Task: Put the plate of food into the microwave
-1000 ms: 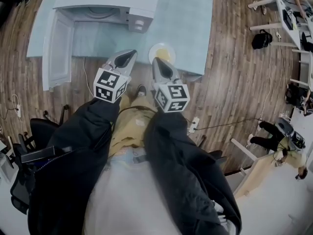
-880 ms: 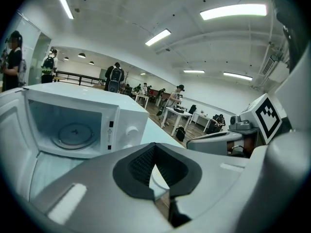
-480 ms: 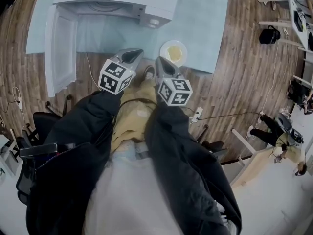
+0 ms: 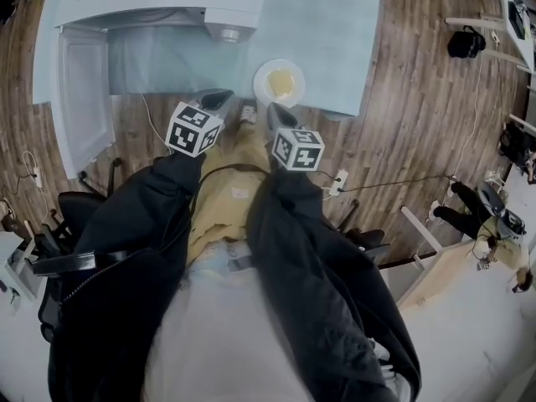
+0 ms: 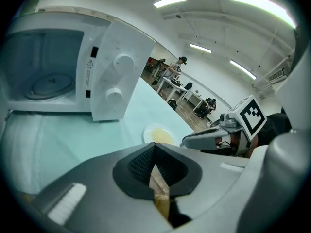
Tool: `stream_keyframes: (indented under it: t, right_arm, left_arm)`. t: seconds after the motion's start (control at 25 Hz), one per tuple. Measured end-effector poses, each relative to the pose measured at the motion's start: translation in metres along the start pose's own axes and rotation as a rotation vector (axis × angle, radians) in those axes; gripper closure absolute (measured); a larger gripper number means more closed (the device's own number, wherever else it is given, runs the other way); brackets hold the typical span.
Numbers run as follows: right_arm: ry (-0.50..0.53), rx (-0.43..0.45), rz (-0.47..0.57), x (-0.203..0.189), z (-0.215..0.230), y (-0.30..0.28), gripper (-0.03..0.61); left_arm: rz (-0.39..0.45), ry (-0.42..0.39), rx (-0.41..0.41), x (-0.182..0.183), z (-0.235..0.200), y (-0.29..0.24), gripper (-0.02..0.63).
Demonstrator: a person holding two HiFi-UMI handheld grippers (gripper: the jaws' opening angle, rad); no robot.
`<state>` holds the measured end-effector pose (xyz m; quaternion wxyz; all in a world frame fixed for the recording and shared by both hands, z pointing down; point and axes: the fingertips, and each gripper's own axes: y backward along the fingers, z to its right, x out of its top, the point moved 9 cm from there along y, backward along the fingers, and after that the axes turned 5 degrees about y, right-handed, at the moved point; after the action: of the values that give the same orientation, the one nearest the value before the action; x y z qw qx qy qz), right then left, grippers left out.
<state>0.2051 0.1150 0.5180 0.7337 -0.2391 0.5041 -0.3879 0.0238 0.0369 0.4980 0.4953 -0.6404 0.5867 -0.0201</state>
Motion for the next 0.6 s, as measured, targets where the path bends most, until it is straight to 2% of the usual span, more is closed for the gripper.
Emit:
stream_keyframes:
  t: [0.2,0.52,0.56,0.6]
  right_arm:
    - [-0.077,0.038,-0.032,-0.022,0.024,-0.004,0.578]
    - [-0.224,0.115,-0.057,-0.053,0.046,-0.009,0.577]
    - [-0.251,0.131,-0.053,-0.055,0.048,-0.010,0.571]
    - [-0.278,0.147,-0.049,-0.057,0.050,-0.012,0.532]
  left_arm:
    - [-0.088,-0.007,-0.016,-0.015,0.009,-0.028,0.614]
    - [-0.143,-0.018,-0.024,-0.021,0.020,-0.048,0.614]
    - [-0.149,-0.018,-0.022,-0.022,0.020,-0.050,0.614]
    - [-0.156,-0.019,-0.019,-0.023,0.020,-0.052,0.614]
